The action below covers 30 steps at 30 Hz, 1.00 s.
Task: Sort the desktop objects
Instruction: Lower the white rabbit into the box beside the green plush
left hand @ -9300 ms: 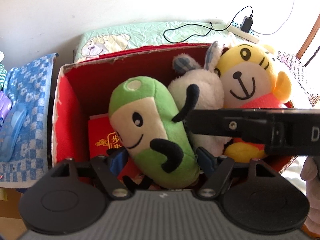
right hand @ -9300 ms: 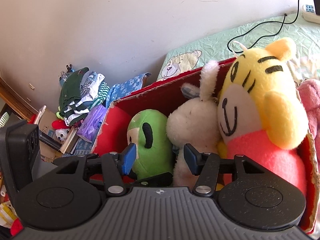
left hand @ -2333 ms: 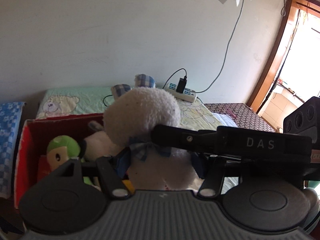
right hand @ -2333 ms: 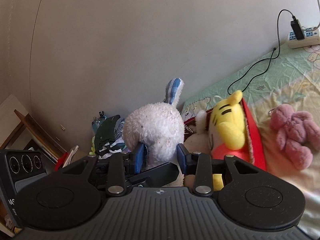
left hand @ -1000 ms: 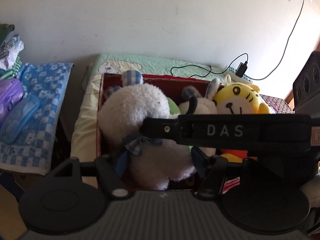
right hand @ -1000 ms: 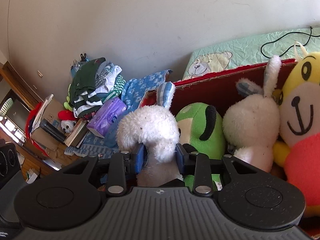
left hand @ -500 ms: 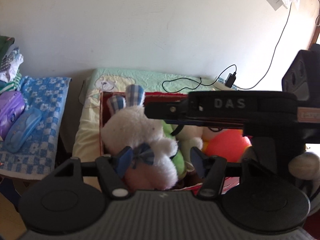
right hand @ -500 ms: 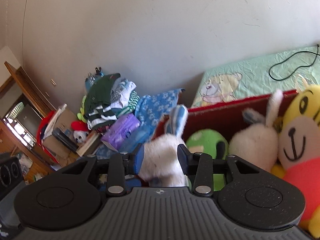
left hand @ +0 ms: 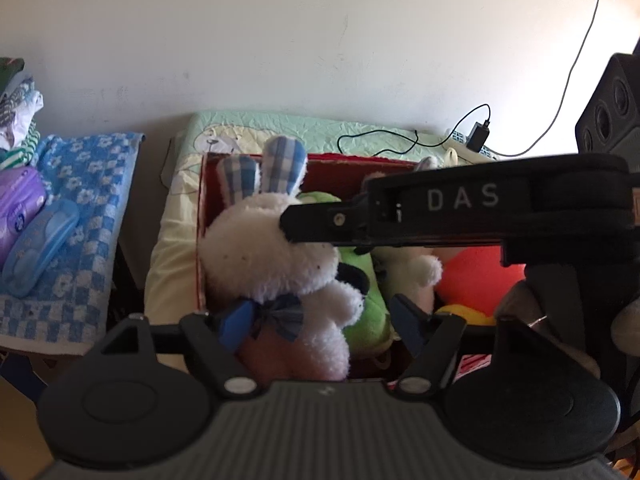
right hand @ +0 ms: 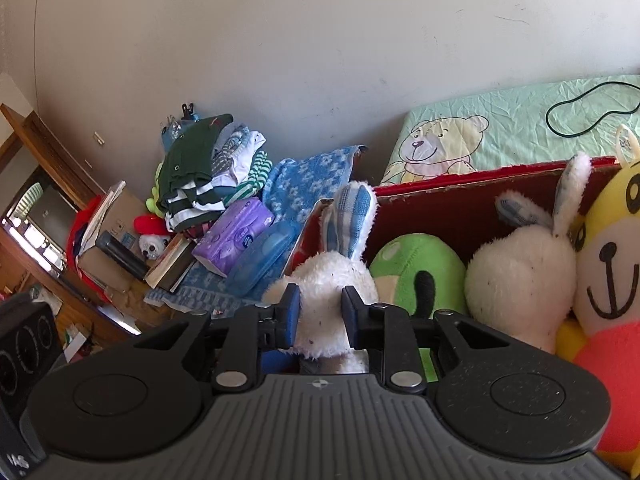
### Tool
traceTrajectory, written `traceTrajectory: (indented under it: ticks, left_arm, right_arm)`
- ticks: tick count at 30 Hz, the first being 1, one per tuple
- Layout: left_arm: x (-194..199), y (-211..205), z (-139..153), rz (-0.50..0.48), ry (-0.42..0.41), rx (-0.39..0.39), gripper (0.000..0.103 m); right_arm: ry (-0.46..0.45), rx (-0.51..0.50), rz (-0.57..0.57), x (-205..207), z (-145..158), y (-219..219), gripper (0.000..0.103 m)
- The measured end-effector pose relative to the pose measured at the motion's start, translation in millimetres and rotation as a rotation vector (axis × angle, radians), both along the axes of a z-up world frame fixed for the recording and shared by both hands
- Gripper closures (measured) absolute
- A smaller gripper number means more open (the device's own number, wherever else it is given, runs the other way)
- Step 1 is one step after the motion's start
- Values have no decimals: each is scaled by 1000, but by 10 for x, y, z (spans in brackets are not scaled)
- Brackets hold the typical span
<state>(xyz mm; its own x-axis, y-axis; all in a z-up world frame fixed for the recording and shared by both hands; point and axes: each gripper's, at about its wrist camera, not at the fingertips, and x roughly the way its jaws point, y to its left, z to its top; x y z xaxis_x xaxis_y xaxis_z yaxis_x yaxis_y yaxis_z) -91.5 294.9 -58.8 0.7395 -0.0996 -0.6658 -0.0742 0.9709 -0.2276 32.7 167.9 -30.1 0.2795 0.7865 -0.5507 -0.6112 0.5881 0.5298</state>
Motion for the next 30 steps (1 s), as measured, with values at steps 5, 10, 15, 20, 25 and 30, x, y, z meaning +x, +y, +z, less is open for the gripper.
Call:
traceTrajectory:
  ticks: [5, 10, 15, 20, 25, 30]
  left_arm:
    - [56, -53, -16, -6, 12, 31, 25]
    - [94, -104, -28, 4, 25, 56, 24]
    - [117, -153, -16, -1, 31, 69, 17]
    - [158, -194, -16, -3, 42, 79, 13]
    - [203, -179, -18, 1, 59, 62, 5]
    - [211, -246, -34, 1, 72, 81, 1]
  right_arm:
    - [-26, -31, -7, 23, -54, 59, 78]
    - [14, -10, -15, 105, -121, 5, 73]
    - [45, 17, -27, 98, -161, -99, 64]
    - [46, 29, -30, 85, -173, -150, 65]
    - [55, 63, -72, 76, -148, -257, 65]
    - [44, 35, -88, 75, -142, -306, 71]
